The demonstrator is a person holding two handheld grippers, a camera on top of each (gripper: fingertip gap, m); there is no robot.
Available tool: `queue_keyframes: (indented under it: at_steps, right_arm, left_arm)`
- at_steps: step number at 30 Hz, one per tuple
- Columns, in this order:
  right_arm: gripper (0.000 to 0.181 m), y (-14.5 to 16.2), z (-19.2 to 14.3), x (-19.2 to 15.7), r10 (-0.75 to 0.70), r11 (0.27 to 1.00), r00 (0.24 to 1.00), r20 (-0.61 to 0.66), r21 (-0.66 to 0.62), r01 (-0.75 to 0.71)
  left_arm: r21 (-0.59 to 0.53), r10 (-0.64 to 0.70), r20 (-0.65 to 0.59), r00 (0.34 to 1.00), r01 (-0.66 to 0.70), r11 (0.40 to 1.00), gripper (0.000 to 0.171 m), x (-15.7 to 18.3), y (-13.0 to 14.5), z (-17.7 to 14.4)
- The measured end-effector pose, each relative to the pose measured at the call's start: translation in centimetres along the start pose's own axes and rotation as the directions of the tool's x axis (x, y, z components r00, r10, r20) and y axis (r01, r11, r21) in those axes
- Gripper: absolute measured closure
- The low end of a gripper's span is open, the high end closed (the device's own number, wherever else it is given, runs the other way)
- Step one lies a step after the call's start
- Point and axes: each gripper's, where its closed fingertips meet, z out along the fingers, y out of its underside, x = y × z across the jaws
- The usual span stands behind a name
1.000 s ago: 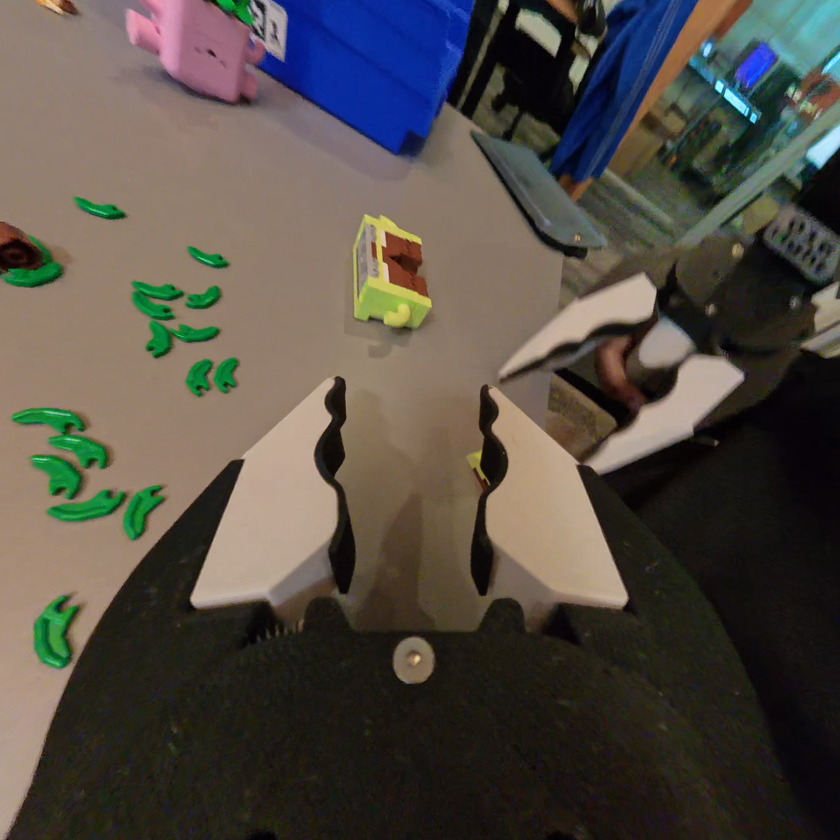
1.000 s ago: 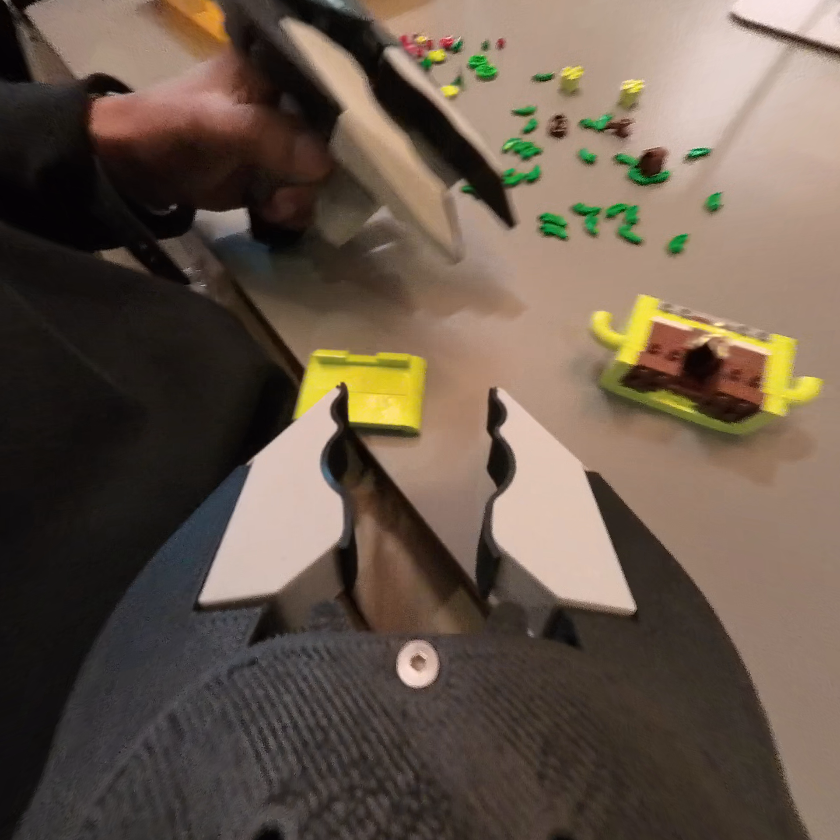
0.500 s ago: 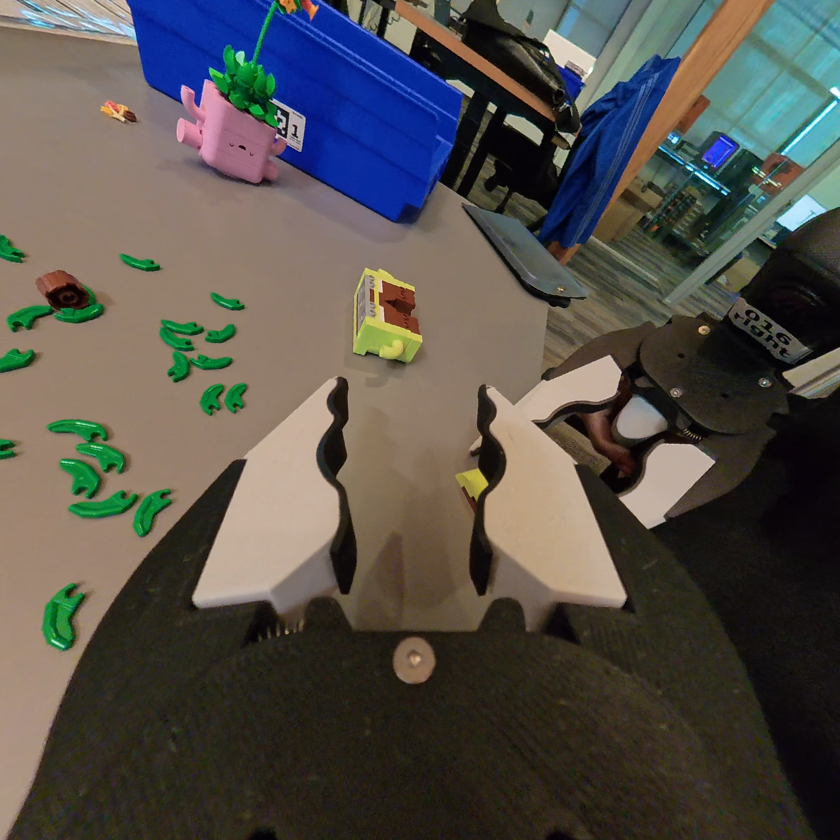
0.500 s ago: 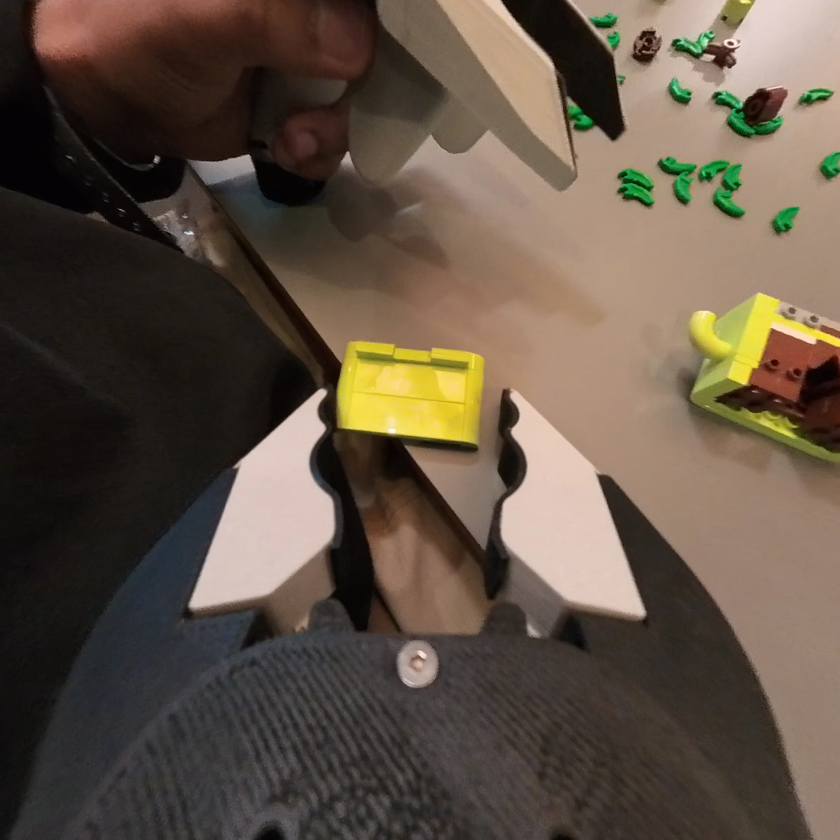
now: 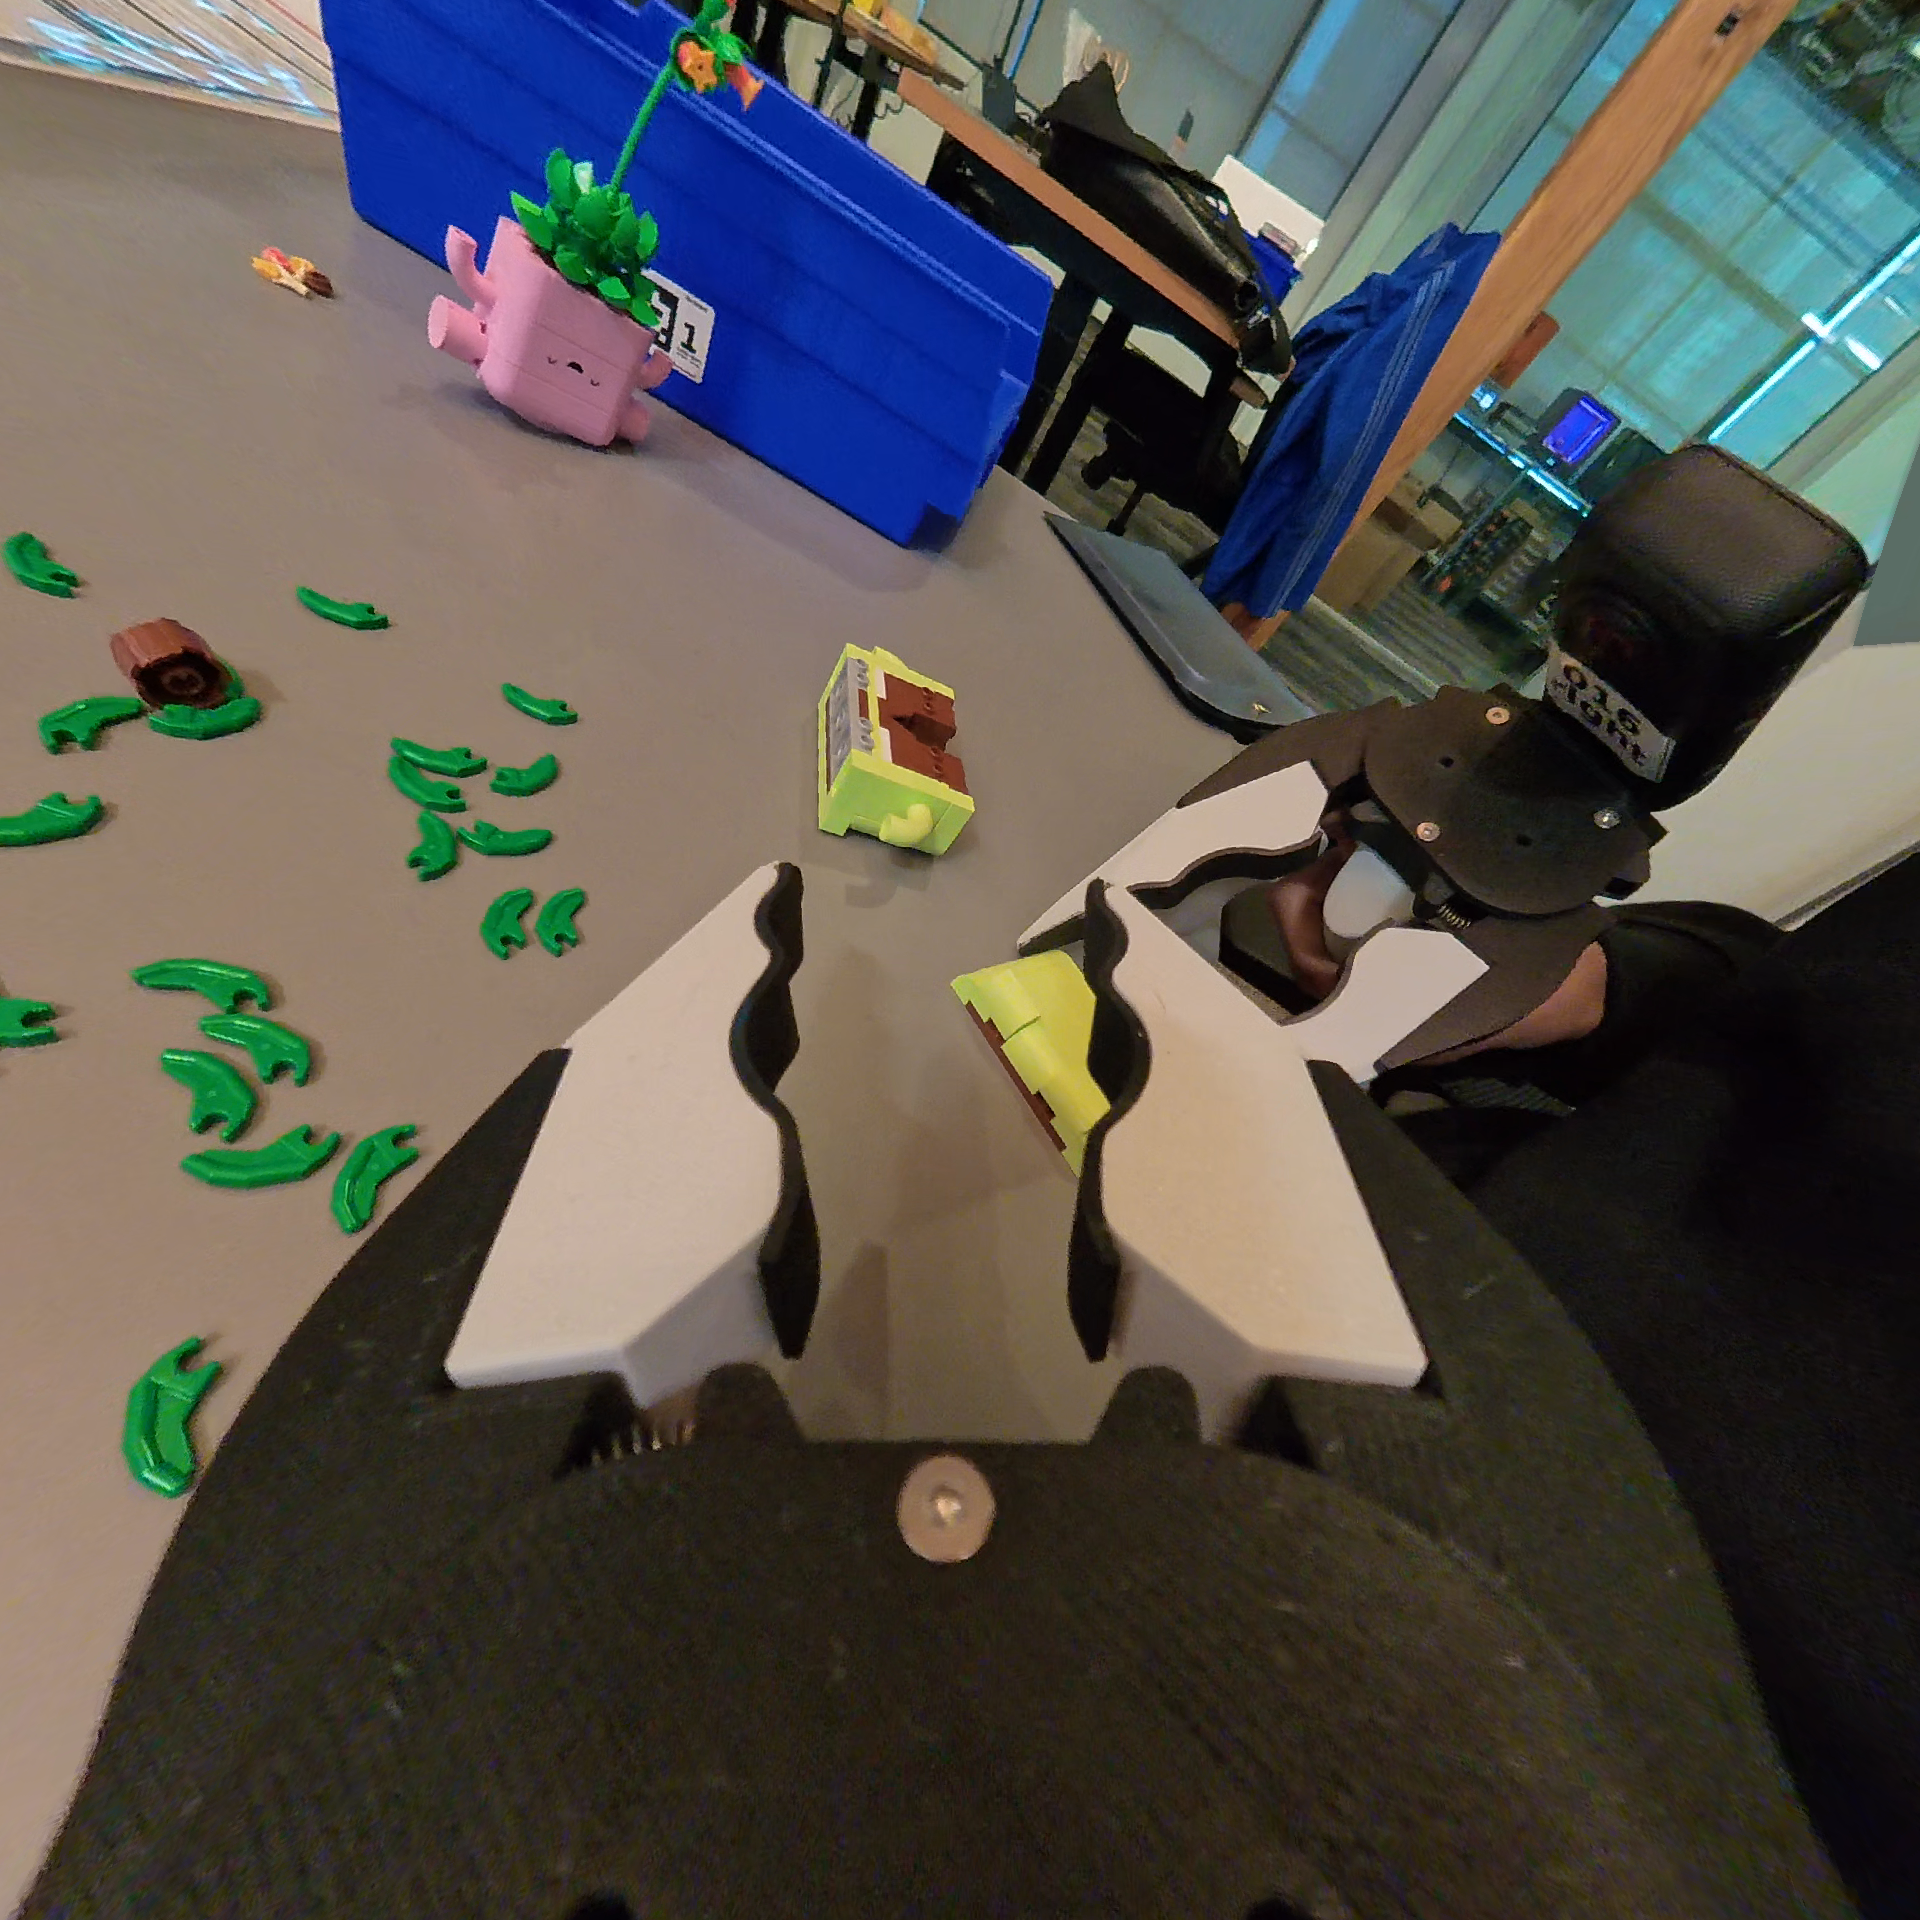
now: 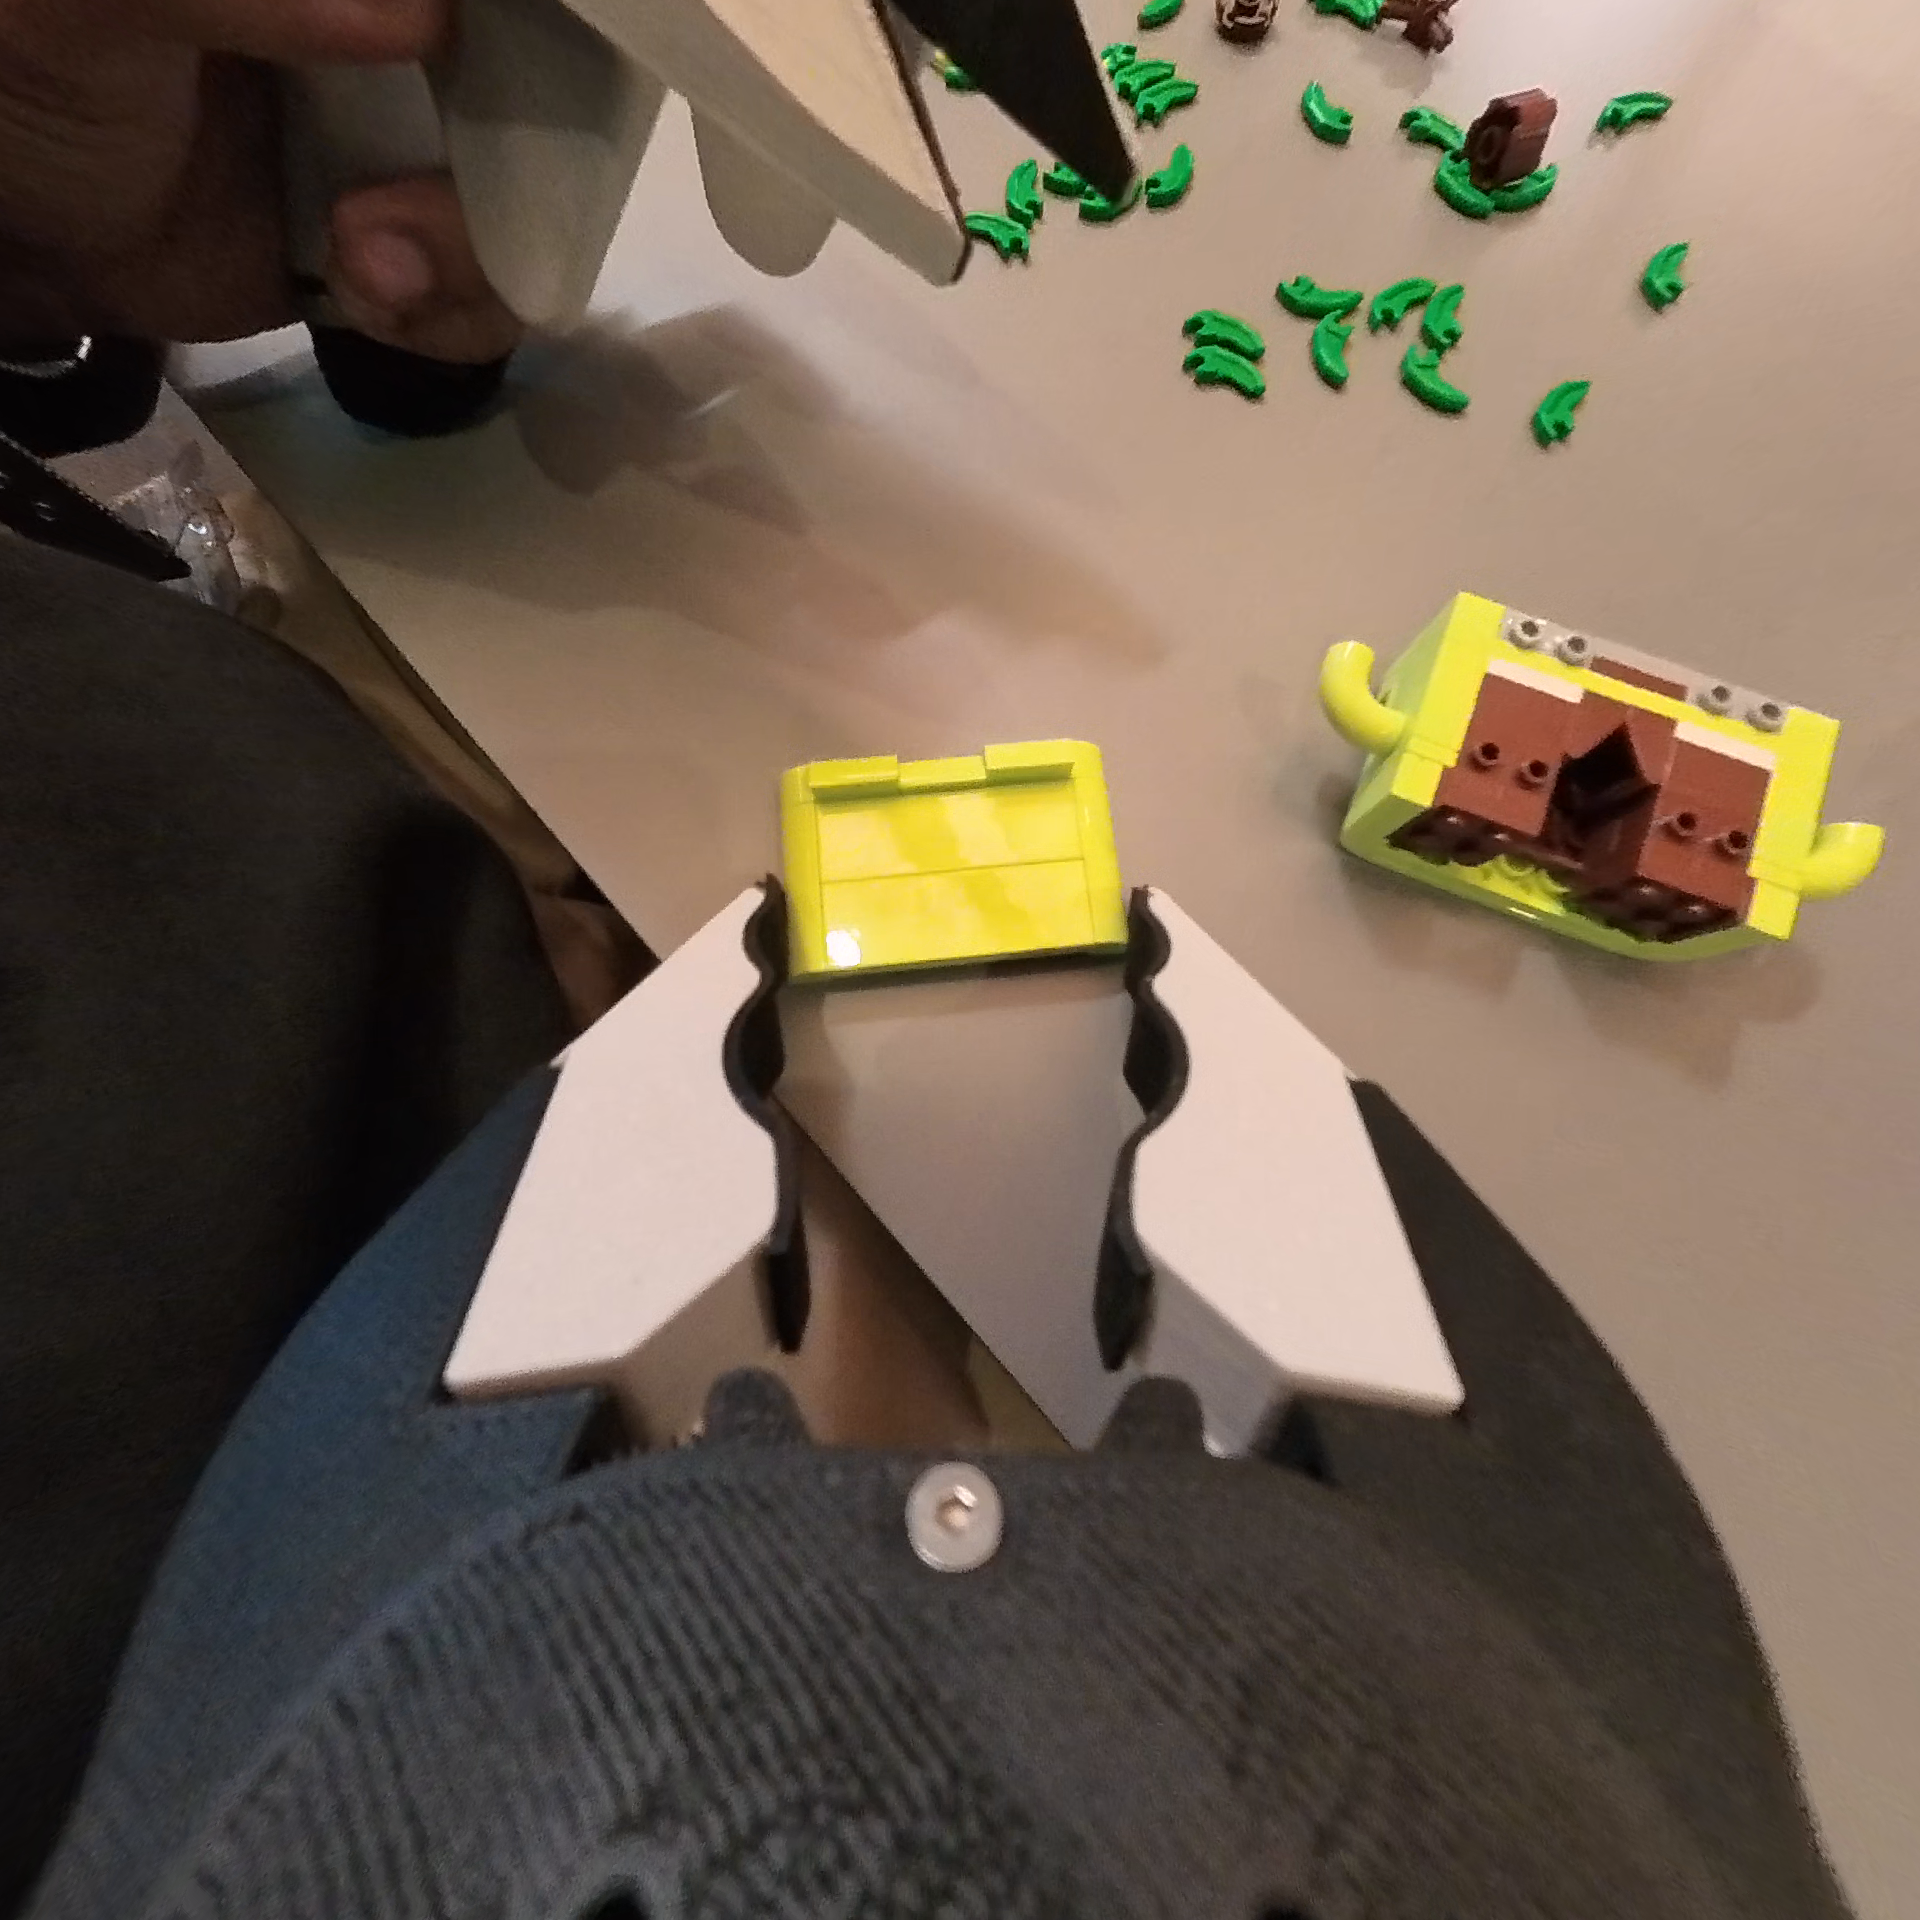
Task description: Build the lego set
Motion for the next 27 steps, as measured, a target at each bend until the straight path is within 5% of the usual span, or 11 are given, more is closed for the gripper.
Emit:
queue_keyframes:
  at_steps: [12,27]
  right_arm:
    - [0.098,-0.2,0.1,-0.3,-0.039,0.999,0.994,0.098,0.008,0.039]
    - [0.117,0.2,-0.2,-0.6,-0.060,0.998,0.996,0.068,-0.016,0.061]
  left_arm:
    - [0.005,0.037,-0.006,0.999,-0.037,0.999,0.122,0.4,-0.1,0.2]
    - [0.003,0.039,-0.008,0.999,-0.039,0.999,0.122,0.4,-0.1,0.2]
